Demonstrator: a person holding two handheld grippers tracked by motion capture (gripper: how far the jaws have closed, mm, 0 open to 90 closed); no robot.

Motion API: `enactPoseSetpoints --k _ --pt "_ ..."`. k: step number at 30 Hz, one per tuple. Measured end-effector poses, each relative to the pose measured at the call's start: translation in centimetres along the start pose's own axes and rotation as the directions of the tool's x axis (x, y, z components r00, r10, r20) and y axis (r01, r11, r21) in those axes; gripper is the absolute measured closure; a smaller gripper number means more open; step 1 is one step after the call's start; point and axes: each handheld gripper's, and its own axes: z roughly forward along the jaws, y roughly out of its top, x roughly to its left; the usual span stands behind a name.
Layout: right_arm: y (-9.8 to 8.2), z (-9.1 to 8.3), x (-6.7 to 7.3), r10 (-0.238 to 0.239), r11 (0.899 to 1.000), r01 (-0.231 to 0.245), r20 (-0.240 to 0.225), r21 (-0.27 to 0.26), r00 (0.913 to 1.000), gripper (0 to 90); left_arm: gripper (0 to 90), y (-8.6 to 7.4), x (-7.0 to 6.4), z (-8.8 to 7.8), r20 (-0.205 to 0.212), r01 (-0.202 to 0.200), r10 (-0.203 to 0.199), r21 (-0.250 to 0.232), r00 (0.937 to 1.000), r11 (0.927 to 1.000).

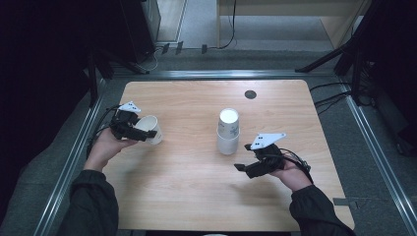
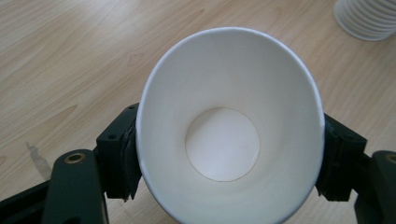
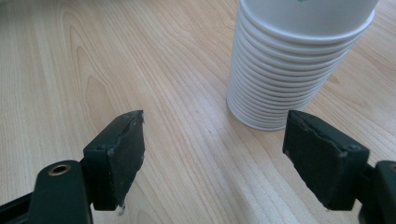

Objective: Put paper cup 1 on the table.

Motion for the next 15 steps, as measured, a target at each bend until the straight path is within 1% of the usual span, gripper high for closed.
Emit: enactPoseSetpoints --k 3,6,7,8,9,11,15 --pt "-0.1 0.0 -0.1 0.004 1.000 -0.004 0.001 0.001 1.0000 21.1 24.7 -0.1 0.6 0.4 0.000 0.025 -0.025 0.008 0.9997 0.9997" --pt "-0.2 0.1 -0.2 0.010 1.000 -0.010 0.010 0.008 0.9999 21.1 24.7 -0.2 1.1 0.7 -0.019 0.023 -0.022 0.020 0.9996 0.9996" --pt "-0.2 0.1 -0.2 0.010 1.000 -0.010 0.010 0.008 0.9999 21.1 24.7 -0.2 1.1 0.7 -0.019 0.023 -0.022 0.020 0.9996 0.9996" --pt "-0.2 0.2 -0.1 0.011 1.000 -0.011 0.006 0.013 0.9999 21.1 24.7 -0.1 1.3 0.9 -0.045 0.037 -0.036 0.019 0.9984 0.9991" --pt "-0.2 0.2 -0.1 0.011 1.000 -0.011 0.006 0.013 0.9999 21.1 24.6 -0.1 1.3 0.9 -0.045 0.037 -0.036 0.019 0.9984 0.9991" --pt "-0.3 0.2 0.0 0.006 1.000 -0.007 0.008 0.016 0.9999 21.1 24.6 0.0 1.5 1.3 -0.060 0.044 -0.043 0.016 0.9973 0.9989" --pt "-0.4 0.1 0.1 0.008 1.000 -0.009 0.017 0.016 0.9998 21.1 24.5 0.1 1.4 2.1 -0.084 0.035 -0.031 0.042 0.9960 0.9985"
